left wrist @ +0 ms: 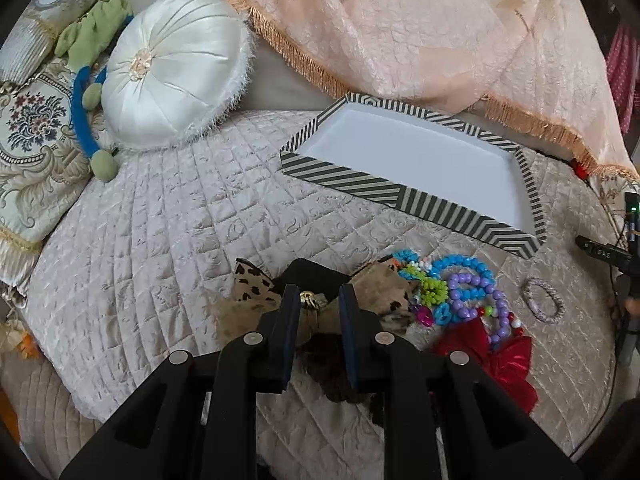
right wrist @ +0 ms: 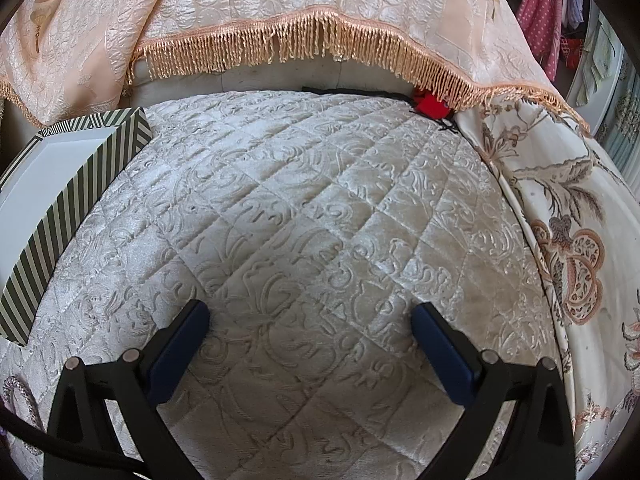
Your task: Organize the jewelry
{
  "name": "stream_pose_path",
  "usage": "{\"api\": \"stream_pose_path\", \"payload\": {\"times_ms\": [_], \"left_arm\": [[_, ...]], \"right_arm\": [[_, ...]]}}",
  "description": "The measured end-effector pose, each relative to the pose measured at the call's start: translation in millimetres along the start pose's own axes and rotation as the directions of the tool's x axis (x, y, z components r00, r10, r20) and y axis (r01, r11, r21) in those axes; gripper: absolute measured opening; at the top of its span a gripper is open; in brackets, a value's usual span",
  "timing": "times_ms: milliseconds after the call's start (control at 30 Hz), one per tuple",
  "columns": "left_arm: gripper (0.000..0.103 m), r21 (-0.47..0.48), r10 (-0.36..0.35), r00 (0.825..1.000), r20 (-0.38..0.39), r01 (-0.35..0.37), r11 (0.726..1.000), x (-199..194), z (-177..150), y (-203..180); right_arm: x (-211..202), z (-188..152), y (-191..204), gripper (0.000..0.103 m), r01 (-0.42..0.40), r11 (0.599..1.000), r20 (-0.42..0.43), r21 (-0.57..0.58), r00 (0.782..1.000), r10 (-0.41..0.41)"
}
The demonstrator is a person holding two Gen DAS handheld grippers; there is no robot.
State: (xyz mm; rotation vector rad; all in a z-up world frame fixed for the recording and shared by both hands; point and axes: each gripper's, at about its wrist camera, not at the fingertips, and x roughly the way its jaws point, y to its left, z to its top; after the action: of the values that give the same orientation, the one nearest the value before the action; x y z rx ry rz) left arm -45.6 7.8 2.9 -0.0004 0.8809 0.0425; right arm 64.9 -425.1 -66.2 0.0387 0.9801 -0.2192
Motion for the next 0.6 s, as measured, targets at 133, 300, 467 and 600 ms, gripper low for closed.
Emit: {"api": "stream_pose_path", "payload": {"times_ms": [133, 300, 467, 600], "left_arm": [[0.0, 0.005, -0.006, 1.0, 0.022, 0.006, 1.0, -13.3, 0.1, 4.3], [0.0, -0.016, -0.02, 0.999, 0.041, 0.021, 1.0, -25.3, 1.1, 8.3], [0.0, -0.028, -0.018, 0.998, 0.055, 0.02, 0.999, -34.6, 0.3, 6.6], [0.0, -0.033, -0.001, 0.998, 0.056, 0.002, 0.999, -38.3, -2.2, 7.1]], "right_arm": [[-9.5, 1.8, 2.7, 0.102, -0.002, 1.0, -0.039, 0.013, 0.999, 0.002], [-66.6, -30.8, 26.9, 0.102, -0.015, 0.999, -0.001, 0.046, 1.0, 0.015], [-130.6, -60.8, 85.8, 0.102, -0.129, 0.992, 0.025, -0.002, 0.991, 0.129], [-168.4, -75.3, 138.1, 0.102, -0.218, 0.975, 0.042, -0.051, 0.974, 0.221]]}}
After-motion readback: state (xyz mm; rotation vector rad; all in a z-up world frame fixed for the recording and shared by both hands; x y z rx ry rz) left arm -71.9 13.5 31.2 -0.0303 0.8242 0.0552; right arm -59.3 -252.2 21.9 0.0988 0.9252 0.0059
